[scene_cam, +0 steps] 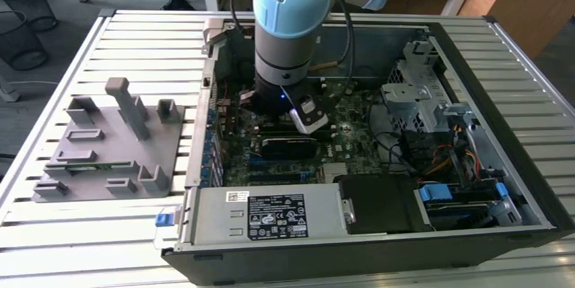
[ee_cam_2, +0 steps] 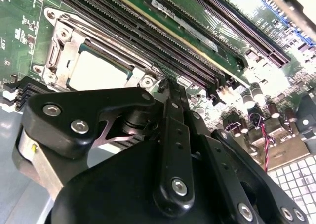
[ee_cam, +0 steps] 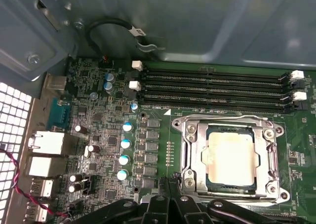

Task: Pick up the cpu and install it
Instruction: 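Install the second cpu locking lever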

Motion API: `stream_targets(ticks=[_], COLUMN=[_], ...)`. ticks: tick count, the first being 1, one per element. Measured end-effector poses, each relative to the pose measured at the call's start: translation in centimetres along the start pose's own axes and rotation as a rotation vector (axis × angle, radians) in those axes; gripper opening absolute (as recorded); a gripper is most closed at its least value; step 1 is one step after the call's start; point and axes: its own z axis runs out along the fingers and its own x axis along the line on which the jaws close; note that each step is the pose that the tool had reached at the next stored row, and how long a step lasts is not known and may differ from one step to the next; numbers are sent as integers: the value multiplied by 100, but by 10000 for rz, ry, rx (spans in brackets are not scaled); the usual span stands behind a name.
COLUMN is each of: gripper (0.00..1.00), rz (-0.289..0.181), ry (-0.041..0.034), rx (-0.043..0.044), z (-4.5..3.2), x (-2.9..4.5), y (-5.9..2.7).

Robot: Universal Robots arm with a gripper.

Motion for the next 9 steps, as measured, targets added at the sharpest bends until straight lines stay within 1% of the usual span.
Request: stream_targets(ticks=[9], gripper=[12], rz=[0], ry=[-1], rx=[-3], z=[-57], x=[1], y=[16])
